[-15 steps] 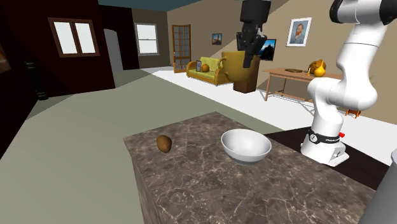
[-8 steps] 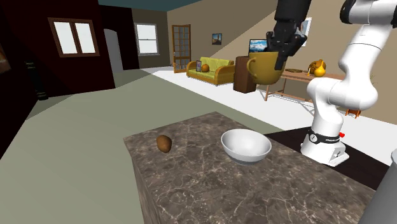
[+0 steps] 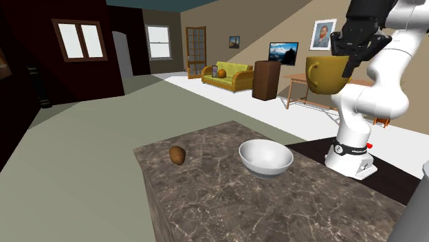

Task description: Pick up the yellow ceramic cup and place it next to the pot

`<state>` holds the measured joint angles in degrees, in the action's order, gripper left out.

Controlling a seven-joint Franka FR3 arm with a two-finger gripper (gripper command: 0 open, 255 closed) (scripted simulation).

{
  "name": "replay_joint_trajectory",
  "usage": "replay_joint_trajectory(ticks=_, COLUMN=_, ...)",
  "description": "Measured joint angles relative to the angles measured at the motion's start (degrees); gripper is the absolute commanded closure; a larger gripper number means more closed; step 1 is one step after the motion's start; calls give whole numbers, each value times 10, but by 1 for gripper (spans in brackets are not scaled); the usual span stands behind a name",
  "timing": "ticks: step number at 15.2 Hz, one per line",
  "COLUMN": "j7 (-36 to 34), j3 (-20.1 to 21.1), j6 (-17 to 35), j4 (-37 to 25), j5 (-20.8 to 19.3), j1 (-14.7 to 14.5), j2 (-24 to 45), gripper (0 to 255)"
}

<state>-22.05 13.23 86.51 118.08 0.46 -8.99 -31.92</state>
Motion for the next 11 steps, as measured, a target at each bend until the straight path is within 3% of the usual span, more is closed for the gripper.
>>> replay_joint_trajectory(ticks=4, j7=-37, j3=28, j6=-10, j4=24, j5=22, j1=-16, j2=-34, gripper=255)
replay_joint_trajectory(ticks=11, j7=-44, j3=35, j6=34, j4=87, j5=31, j1=-22, j2=-52, gripper=255)
